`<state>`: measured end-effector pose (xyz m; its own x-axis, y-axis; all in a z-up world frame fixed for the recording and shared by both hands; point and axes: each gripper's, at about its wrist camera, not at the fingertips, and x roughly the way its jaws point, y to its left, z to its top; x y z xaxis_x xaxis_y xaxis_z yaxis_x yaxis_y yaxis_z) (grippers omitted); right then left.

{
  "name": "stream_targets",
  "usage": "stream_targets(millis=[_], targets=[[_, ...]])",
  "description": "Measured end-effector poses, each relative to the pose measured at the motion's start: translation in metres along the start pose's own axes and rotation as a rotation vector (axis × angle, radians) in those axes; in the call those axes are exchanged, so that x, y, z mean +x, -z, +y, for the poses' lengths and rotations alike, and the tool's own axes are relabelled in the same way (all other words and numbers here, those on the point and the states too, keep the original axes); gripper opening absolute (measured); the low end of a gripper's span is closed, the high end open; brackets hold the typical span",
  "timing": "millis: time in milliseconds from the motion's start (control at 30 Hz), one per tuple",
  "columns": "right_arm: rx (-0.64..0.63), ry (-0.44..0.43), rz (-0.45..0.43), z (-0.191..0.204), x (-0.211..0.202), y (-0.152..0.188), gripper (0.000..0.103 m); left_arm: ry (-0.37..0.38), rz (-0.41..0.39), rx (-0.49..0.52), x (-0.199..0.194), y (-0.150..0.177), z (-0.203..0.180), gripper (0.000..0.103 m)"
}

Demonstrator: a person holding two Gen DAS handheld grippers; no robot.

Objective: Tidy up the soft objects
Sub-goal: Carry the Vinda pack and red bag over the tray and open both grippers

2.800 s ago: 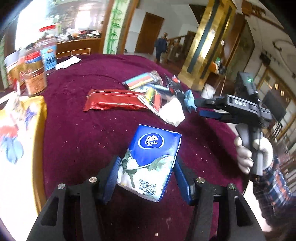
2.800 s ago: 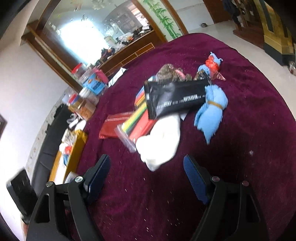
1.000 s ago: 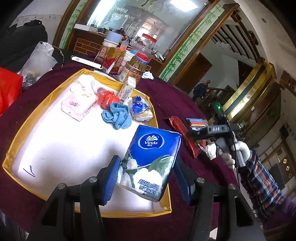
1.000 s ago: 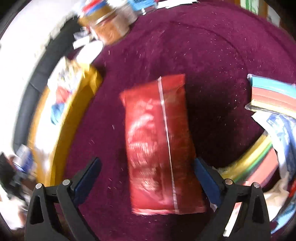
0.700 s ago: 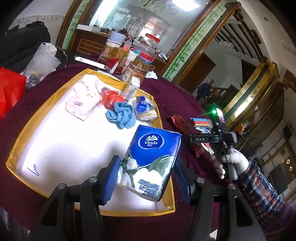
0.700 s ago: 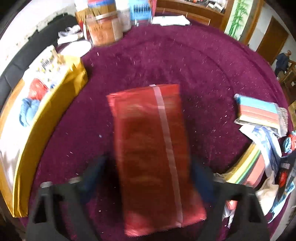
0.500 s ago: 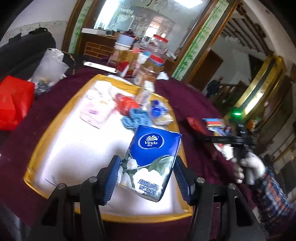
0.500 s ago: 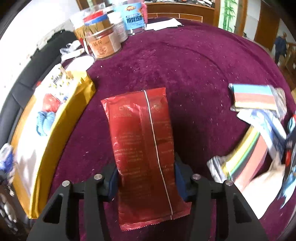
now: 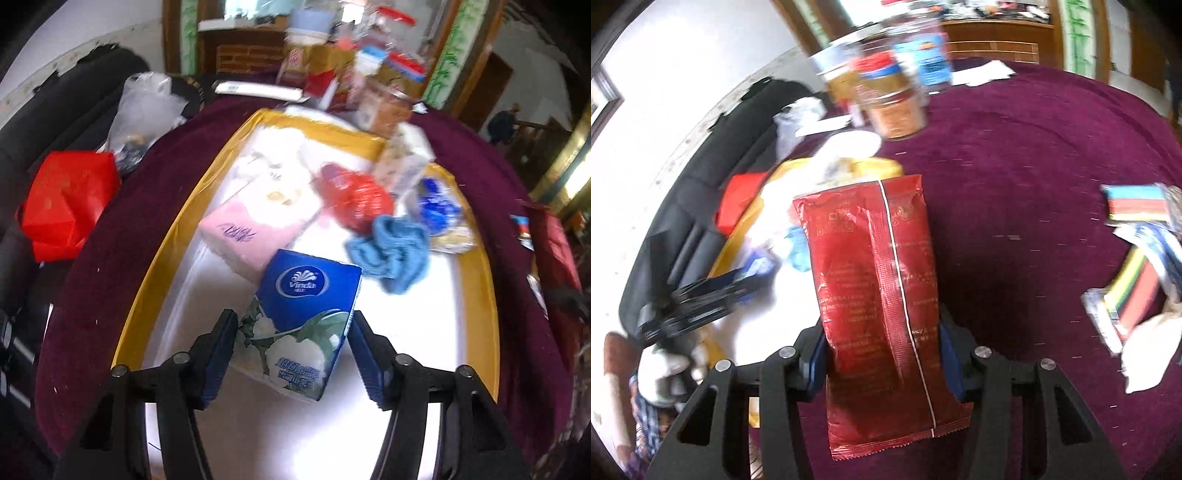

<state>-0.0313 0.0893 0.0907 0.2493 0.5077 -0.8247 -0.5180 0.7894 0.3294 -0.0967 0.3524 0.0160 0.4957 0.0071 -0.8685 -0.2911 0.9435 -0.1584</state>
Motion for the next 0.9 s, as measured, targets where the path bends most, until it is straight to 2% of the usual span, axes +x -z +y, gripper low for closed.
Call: stream_targets(millis=[133, 200, 400, 600, 733, 833, 900], targets=[[-0.037, -0.068, 0.057, 0.038, 0.019, -0.003, 0.050, 0.014, 0.012, -0.044, 0.003, -0.001, 0.005, 0.078], [-0.044, -0.089, 0.091, 0.055, 0.032, -0.003, 0.050, 0.047, 0.004, -0.072, -0.002, 0.002, 0.011, 0.078], [-0.077, -0.122, 0.182, 0.098, 0.072, 0.002, 0.050, 0.082, -0.108, -0.136, -0.039, 0.016, 0.030, 0.078], [-0.064, -0.072, 0.212, 0.117, 0.093, -0.001, 0.052, 0.168, -0.239, -0.250, -0.068, 0.028, 0.056, 0.078], [-0.063, -0.052, 0.245, 0.127, 0.107, -0.008, 0.052, 0.228, -0.282, -0.295, -0.079, 0.037, 0.063, 0.078], [-0.045, 0.022, 0.269, 0.127, 0.122, -0.010, 0.052, 0.255, -0.288, -0.296, -0.084, 0.045, 0.063, 0.078], [-0.033, 0.092, 0.250, 0.122, 0.129, -0.010, 0.052, 0.268, -0.289, -0.296, -0.086, 0.051, 0.064, 0.078]])
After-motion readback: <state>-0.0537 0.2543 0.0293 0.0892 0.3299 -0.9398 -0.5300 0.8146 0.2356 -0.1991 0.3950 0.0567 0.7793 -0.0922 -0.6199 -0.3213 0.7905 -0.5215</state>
